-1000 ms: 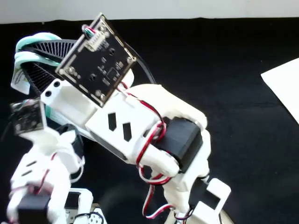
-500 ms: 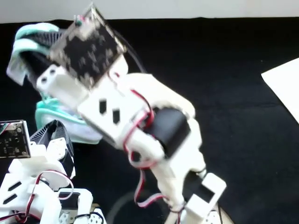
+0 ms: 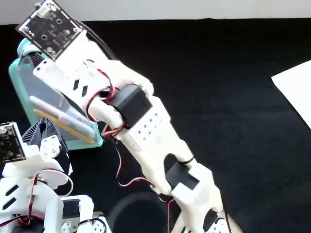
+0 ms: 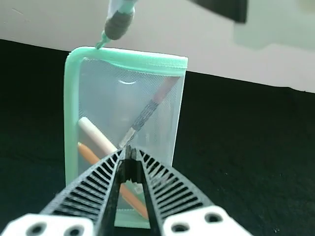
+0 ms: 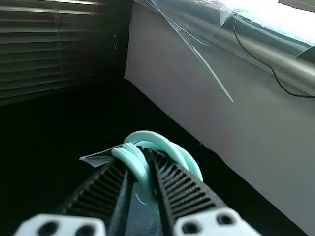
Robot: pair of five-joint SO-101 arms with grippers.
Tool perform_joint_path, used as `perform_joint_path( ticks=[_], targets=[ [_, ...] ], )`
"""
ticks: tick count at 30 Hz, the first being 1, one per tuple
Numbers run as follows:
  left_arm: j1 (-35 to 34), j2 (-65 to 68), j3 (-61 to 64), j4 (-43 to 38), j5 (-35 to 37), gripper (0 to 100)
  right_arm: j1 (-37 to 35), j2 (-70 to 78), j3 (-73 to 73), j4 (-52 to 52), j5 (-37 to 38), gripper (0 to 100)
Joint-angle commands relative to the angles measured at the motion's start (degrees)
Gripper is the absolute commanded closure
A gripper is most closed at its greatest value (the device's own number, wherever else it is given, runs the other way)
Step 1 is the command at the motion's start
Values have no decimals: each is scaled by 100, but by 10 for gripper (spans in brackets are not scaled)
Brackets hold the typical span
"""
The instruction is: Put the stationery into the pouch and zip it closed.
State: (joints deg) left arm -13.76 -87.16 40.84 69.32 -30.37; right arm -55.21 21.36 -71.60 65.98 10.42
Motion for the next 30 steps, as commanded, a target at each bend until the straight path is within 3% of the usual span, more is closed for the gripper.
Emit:
perform_joint_path(
  ticks=[1,6,18,25,30],
  targets=[
    [-312,75,-127,-158,-53,990,66,-84,-233,-119,-193,991],
    [-752,75,-541,-211,-53,990,-13,-163,-400,470,-211,991],
    [-2105,453,-558,-1240,-53,988,-13,-242,-1745,2088,-229,991],
    [-2738,1235,-549,-1248,-26,809,-22,-233,-2484,2651,-229,991],
    [-2844,1710,-576,-1248,-35,777,-4,-242,-2484,2800,-229,991]
  ],
)
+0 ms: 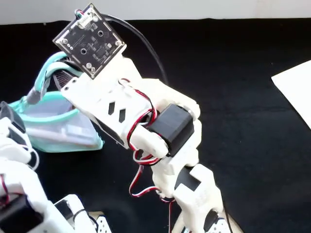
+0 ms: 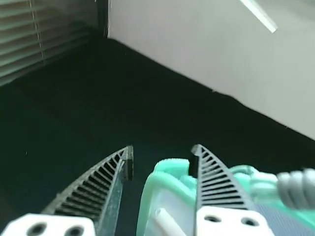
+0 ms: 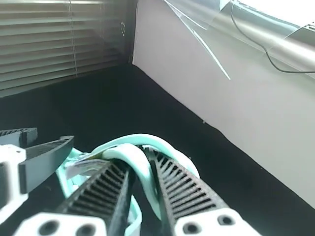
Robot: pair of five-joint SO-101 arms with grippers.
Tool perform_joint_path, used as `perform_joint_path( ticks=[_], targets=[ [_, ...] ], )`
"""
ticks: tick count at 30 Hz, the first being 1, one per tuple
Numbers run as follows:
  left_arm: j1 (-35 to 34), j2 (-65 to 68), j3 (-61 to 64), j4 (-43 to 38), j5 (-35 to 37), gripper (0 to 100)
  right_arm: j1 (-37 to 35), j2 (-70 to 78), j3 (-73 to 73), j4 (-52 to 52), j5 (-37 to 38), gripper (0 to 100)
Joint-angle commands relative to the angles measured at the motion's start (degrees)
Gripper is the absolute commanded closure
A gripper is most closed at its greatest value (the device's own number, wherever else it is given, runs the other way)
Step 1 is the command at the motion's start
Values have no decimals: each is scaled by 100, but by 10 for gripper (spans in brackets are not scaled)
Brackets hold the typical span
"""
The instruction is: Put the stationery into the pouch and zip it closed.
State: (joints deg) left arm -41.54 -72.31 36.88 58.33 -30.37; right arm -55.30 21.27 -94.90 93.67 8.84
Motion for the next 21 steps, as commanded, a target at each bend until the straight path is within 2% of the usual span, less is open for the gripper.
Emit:
perform_joint_path(
  ticks=[1,11,16,21],
  targets=[
    [-66,251,-189,-149,-35,777,13,-233,-154,13,-62,991],
    [-48,312,-92,70,-44,777,22,-215,-119,-4,-44,991],
    [92,312,514,580,-44,777,22,-215,-145,-4,-44,991],
    [92,312,1130,624,-44,779,22,-207,-145,-4,-44,991]
  ],
)
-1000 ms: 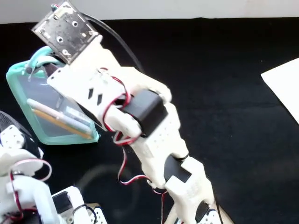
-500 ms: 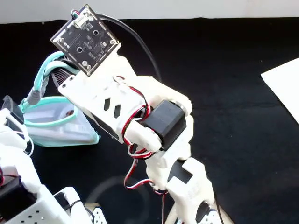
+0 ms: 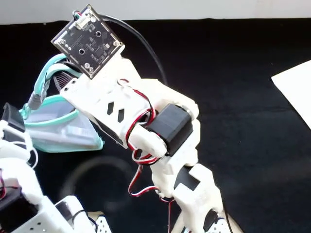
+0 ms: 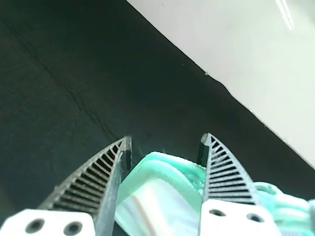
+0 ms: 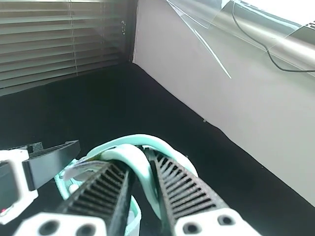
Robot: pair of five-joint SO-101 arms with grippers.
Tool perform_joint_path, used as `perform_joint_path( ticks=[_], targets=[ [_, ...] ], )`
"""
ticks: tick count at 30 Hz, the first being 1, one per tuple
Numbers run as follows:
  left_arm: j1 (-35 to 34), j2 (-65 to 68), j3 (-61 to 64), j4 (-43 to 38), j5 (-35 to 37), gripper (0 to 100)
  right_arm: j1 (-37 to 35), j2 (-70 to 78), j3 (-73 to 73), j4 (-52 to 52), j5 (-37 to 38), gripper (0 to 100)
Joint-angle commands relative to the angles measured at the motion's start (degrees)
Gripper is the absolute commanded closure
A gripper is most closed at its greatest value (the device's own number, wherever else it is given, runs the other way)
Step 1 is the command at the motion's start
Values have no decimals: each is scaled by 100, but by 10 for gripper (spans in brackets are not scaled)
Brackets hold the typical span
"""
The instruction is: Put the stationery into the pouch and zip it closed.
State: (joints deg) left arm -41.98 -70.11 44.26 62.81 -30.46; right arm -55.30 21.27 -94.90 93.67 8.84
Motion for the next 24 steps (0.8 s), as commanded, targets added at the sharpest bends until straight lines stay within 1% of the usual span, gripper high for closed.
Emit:
perform_joint_path(
  ticks=[1,5,7,10,14,16,18,20,24],
  targets=[
    [136,84,470,176,-35,779,22,-207,-145,-4,-44,991],
    [127,40,576,185,-9,780,22,-207,-127,-13,-44,991],
    [145,40,576,316,-9,780,22,-198,-127,-13,-44,991],
    [268,84,576,695,-9,780,22,-198,-119,-13,-35,991],
    [391,92,488,1495,9,777,22,-198,-110,-13,-35,991],
    [242,92,347,1662,378,777,22,-198,-110,-13,-35,991],
    [-48,92,101,1503,870,777,22,-198,-110,22,-35,991],
    [-277,92,-136,1284,1178,777,22,-198,-110,31,-35,991],
    [-532,101,-523,1301,1714,777,22,-198,-145,31,-35,991]
  ],
)
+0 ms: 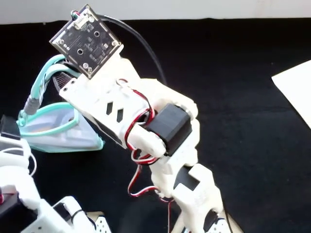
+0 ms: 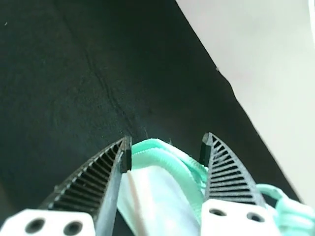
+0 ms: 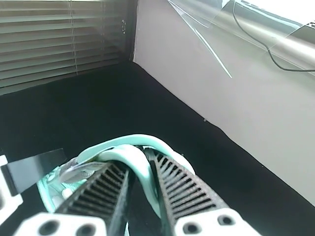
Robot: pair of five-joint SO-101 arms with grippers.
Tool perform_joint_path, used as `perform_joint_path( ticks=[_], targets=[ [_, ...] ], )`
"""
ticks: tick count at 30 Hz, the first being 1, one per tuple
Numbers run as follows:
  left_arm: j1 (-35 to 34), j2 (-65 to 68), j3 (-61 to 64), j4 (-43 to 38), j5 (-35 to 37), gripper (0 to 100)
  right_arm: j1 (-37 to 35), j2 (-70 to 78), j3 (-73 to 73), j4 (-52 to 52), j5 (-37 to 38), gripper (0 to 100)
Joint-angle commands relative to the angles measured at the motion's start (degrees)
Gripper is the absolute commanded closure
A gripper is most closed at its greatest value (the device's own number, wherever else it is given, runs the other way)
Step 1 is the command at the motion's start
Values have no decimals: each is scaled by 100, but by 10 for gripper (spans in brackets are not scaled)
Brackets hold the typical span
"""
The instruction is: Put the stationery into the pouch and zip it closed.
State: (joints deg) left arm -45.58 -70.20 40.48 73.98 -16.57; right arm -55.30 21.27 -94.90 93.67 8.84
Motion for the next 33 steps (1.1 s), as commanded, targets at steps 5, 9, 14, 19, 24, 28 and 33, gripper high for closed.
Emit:
perform_joint_path(
  ticks=[5,9,14,19,24,28,33],
  targets=[
    [-743,558,-576,536,905,776,22,-198,-136,31,-35,991],
    [-1015,1543,-1297,1011,1398,776,22,-189,-110,31,-35,991],
    [-998,2668,-2527,1635,1468,776,22,-189,-101,-13,-35,991],
    [-875,3565,-3547,2154,1538,776,22,-154,4,-171,-35,991],
    [-488,4321,-4312,2664,1565,778,22,189,171,-338,-35,991],
    [-435,4488,-4787,2681,1864,776,13,312,163,-347,-35,991],
    [-435,4479,-4945,2734,1873,776,22,321,163,-356,-35,991]
  ],
)
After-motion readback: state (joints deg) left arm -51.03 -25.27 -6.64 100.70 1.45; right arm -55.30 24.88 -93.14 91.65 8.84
